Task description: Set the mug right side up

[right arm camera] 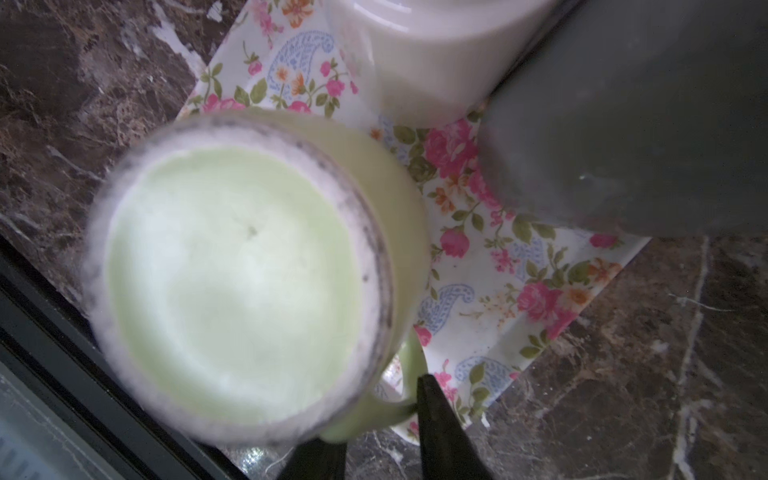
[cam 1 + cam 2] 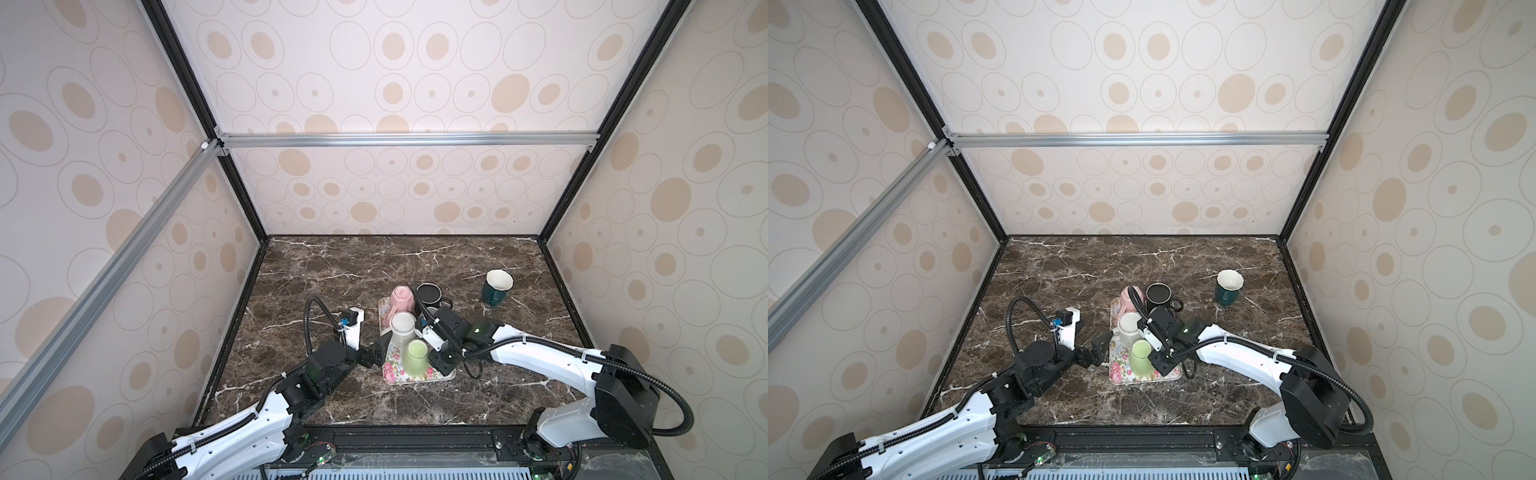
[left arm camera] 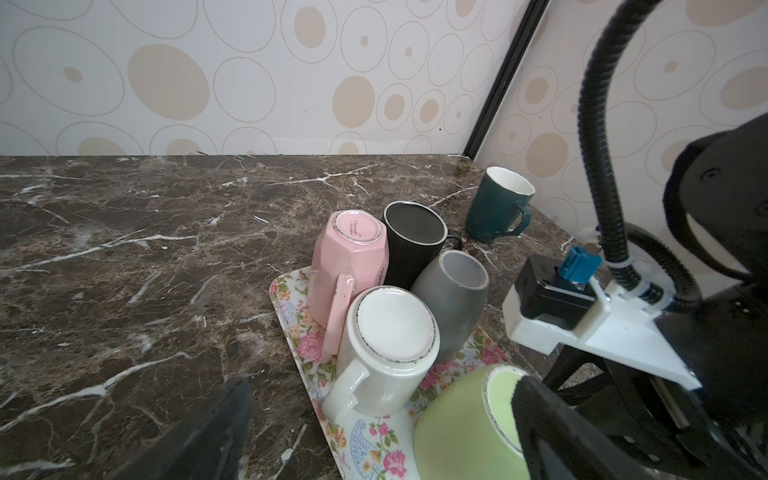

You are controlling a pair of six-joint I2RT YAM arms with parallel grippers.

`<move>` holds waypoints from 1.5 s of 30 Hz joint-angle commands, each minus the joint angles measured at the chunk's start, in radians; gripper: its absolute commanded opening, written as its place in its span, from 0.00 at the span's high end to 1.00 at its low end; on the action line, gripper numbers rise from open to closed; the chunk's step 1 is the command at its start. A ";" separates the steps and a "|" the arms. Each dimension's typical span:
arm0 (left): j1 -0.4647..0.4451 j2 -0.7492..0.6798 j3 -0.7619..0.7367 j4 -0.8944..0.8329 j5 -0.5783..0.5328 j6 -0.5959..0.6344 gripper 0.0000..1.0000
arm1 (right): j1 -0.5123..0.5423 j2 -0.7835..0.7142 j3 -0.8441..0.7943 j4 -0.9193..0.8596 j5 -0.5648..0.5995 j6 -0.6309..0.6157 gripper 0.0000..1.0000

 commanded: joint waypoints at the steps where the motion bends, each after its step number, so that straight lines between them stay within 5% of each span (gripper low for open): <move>1: 0.010 -0.016 -0.001 0.011 0.002 -0.004 0.02 | 0.008 0.023 0.045 -0.044 0.036 0.003 0.74; 14: 0.013 -0.014 -0.008 0.016 0.010 -0.017 0.02 | 0.013 0.084 0.078 -0.061 0.019 0.003 0.73; 28: 0.015 -0.001 -0.011 0.030 0.010 -0.040 0.02 | 0.016 0.074 0.082 -0.075 0.056 0.040 1.00; 45: 0.015 0.052 -0.017 0.068 0.039 -0.116 0.02 | 0.015 0.075 0.138 -0.160 0.209 0.157 1.00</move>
